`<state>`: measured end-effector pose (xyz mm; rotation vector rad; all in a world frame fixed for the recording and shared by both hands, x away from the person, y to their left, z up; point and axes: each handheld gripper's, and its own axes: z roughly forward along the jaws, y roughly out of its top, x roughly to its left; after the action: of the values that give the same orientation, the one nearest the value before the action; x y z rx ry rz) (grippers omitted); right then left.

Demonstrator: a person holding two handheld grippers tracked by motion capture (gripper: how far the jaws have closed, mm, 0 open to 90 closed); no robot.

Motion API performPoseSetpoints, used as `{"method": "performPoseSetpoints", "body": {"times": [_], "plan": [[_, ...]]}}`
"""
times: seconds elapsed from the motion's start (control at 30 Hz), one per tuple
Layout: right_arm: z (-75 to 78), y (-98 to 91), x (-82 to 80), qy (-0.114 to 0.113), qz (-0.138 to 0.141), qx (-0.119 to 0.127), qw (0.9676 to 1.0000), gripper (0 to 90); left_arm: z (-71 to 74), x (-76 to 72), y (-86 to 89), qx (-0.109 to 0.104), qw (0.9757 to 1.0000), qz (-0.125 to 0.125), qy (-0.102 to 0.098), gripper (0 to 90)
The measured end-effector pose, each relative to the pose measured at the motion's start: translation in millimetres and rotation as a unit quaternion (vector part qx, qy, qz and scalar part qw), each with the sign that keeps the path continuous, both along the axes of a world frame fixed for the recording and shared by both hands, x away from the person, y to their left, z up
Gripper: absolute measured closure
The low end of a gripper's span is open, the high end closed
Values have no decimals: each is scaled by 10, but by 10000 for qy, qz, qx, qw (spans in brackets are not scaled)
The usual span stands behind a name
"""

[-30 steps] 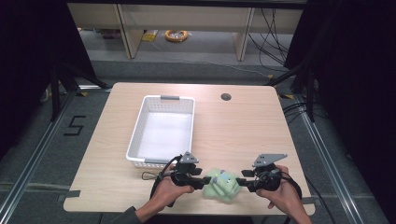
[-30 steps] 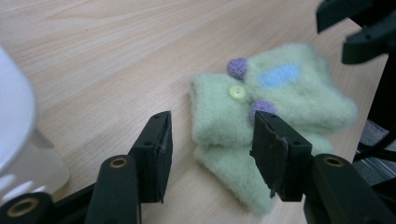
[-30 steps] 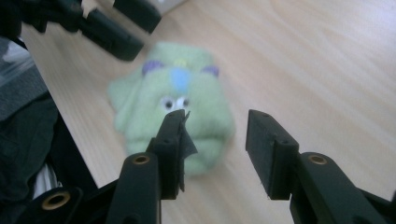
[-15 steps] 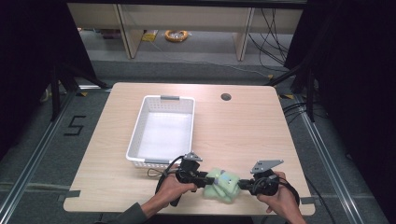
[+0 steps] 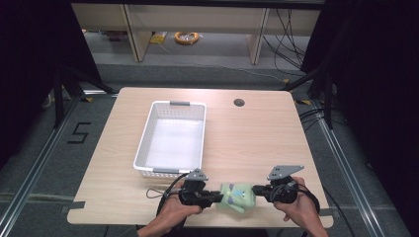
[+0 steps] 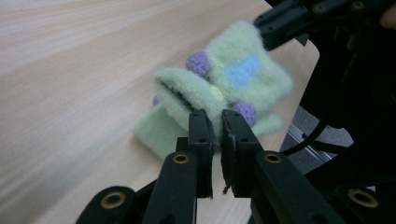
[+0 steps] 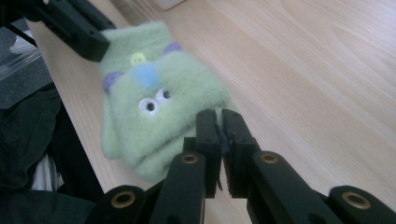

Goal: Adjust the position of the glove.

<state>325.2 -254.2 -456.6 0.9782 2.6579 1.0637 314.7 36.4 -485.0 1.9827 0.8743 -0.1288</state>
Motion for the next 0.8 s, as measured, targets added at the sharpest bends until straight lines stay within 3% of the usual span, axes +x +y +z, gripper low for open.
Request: {"method": "performPoseSetpoints", "body": {"times": [0.33, 0.4, 0.43, 0.5, 0.53, 0.57, 0.6, 0.63, 0.73, 0.8], "plan": [[-150, 59, 136, 72, 17, -77, 9999, 850, -183, -72, -12, 199, 9996, -124, 133, 807], [-189, 45, 152, 101, -47, 58, 9999, 805, -203, -85, 0, 217, 9995, -108, 178, 777], [-182, 29, 154, 199, -67, 6, 9998, 765, -208, -96, 5, 227, 9995, -62, 195, 761], [-193, 15, 158, 22, -195, 82, 9998, 693, -198, -100, 22, 153, 9996, -65, 242, 703], [-160, 1, 142, 151, -285, 84, 9994, 660, -190, -100, 29, 154, 9996, -100, 224, 673], [-166, 3, 132, 100, -385, 237, 9989, 627, -173, -105, 34, 141, 9997, -81, 196, 647], [-119, -32, 115, 113, -479, 230, 9985, 581, -155, -113, 46, 173, 9997, 8, 162, 610], [-106, -32, 87, 191, -640, 373, 9971, 547, -143, -107, 60, 148, 9997, 52, 201, 558], [-90, -65, 66, 166, -714, 580, 9956, 478, -132, -81, 104, 90, 9993, 267, 236, 491], [-95, -44, 43, 209, -741, 578, 9954, 440, -133, -52, 126, 87, 9989, 385, 268, 456]]}}
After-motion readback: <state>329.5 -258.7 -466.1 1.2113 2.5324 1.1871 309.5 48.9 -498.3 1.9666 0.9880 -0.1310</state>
